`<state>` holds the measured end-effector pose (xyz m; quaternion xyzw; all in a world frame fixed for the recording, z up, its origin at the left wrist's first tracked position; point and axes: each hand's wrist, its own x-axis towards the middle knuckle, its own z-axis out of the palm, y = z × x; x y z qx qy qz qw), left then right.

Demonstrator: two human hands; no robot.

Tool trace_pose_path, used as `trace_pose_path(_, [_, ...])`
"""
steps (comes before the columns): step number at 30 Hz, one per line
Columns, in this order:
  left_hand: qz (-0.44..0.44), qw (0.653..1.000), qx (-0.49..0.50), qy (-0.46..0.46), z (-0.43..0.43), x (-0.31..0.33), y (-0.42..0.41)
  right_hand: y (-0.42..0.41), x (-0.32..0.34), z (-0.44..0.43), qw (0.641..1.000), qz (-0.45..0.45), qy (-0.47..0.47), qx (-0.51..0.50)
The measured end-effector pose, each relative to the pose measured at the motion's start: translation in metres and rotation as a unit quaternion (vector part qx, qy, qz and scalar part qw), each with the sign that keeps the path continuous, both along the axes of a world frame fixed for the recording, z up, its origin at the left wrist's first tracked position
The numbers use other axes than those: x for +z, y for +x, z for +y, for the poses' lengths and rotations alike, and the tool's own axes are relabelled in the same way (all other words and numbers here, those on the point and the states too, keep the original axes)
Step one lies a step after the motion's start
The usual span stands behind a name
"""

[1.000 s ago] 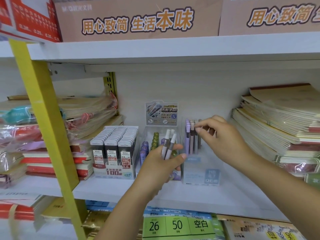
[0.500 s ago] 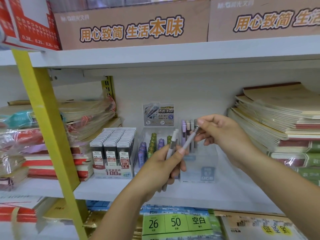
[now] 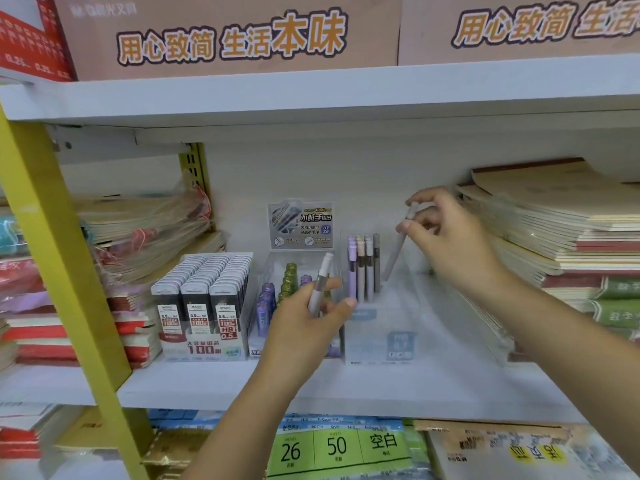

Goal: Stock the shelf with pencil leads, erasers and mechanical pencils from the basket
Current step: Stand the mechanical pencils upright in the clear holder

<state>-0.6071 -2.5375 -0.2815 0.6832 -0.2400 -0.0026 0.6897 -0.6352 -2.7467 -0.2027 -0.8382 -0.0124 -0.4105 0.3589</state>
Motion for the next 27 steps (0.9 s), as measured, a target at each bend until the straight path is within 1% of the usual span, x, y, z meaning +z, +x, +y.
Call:
trace_pose_path(2, [-0.008,1.0,0.005,-0.001,-0.002,-0.001,0.002,0.008,-0.007,-0.002,0.998,0.02,-0.06,-0.01])
trace_pose_path(4, [-0.017,1.0,0.01,0.005,-0.003,-0.001,0.004,0.013,-0.014,-0.002,0.995,0.038,-0.095,-0.016])
trace_pose_path(9, [-0.045,0.998,0.024,0.032,-0.003,-0.003,0.008,0.021,-0.021,-0.003,0.992,0.07,-0.103,-0.007])
trace_pose_path(15, [-0.052,0.998,0.024,0.026,-0.003,-0.005,0.009,0.018,-0.023,0.0,0.99,0.071,-0.12,0.004])
trace_pose_path(27, [-0.037,0.998,0.023,0.036,-0.005,-0.006,0.009,0.026,-0.018,-0.005,0.978,0.031,-0.197,-0.058])
